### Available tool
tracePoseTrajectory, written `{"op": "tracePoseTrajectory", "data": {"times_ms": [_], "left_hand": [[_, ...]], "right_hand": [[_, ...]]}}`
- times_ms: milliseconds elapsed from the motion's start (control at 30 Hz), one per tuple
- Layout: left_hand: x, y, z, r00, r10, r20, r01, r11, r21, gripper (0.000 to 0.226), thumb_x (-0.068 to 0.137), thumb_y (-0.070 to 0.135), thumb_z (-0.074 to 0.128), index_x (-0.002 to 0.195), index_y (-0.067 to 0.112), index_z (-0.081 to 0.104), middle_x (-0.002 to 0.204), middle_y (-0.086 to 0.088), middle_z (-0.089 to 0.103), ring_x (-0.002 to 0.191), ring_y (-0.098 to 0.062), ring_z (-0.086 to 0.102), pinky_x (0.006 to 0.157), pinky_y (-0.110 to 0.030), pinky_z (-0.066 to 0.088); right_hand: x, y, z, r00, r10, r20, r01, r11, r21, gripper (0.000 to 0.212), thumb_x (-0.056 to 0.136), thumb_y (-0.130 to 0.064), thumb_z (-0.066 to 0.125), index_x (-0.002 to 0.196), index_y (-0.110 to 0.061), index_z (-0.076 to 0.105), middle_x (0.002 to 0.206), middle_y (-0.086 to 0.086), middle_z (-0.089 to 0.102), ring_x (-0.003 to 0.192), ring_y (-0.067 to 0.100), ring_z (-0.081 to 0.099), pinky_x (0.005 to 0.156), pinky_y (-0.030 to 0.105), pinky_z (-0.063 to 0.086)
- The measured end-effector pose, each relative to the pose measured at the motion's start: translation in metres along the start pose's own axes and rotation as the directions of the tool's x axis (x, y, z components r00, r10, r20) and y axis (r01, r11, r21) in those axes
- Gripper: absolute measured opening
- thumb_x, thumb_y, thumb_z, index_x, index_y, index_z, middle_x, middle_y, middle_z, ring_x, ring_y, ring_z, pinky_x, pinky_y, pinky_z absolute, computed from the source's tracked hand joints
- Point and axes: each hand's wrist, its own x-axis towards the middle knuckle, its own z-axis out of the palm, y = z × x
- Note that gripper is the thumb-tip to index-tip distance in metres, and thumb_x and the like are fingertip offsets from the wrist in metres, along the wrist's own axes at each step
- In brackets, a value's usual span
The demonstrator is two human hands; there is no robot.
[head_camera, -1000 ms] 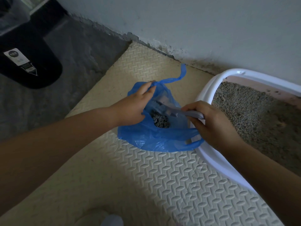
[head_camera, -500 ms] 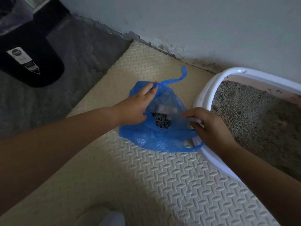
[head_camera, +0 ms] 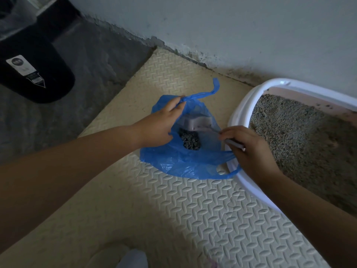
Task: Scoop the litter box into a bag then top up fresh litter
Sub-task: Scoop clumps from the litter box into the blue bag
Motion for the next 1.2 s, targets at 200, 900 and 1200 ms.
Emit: {"op": "tracePoseTrajectory", "data": {"times_ms": [200,900,1200], "left_hand": [[0.000,0.002,-0.002,1.000,-0.012,0.008,0.012,1.000,0.004,0.097,0.083,0.003,0.063,0.152,0.020,-0.003,0.154,0.021,-0.015,0.072,-0.002,0.044,0.070,-0.027,0.052],[0.012,0.041,0.010,0.987,0.094,-0.129,-0.098,0.995,-0.030,0.078,0.089,0.013,0.058,0.153,0.020,0.014,0.158,0.014,-0.001,0.074,-0.009,0.055,0.076,-0.029,0.046],[0.036,0.088,0.042,0.974,0.209,-0.083,-0.207,0.978,0.033,0.068,0.093,0.031,0.055,0.151,0.022,0.020,0.158,0.013,0.006,0.081,-0.014,0.060,0.084,-0.037,0.049]], "right_hand": [[-0.004,-0.011,-0.004,0.967,0.250,-0.057,-0.235,0.953,0.192,0.030,0.085,0.007,0.060,0.091,-0.022,0.067,0.093,-0.010,0.067,0.090,0.003,0.062,0.076,0.014,0.045],[-0.054,0.000,-0.084,0.579,0.814,-0.046,-0.287,0.256,0.923,0.011,0.092,-0.003,0.051,0.092,-0.009,0.060,0.086,0.009,0.072,0.086,0.023,0.071,0.077,0.024,0.057],[-0.120,0.033,-0.130,0.398,0.908,-0.135,-0.185,0.223,0.957,0.014,0.093,-0.002,0.050,0.090,-0.012,0.060,0.073,0.002,0.071,0.073,0.012,0.071,0.067,0.019,0.057]]}}
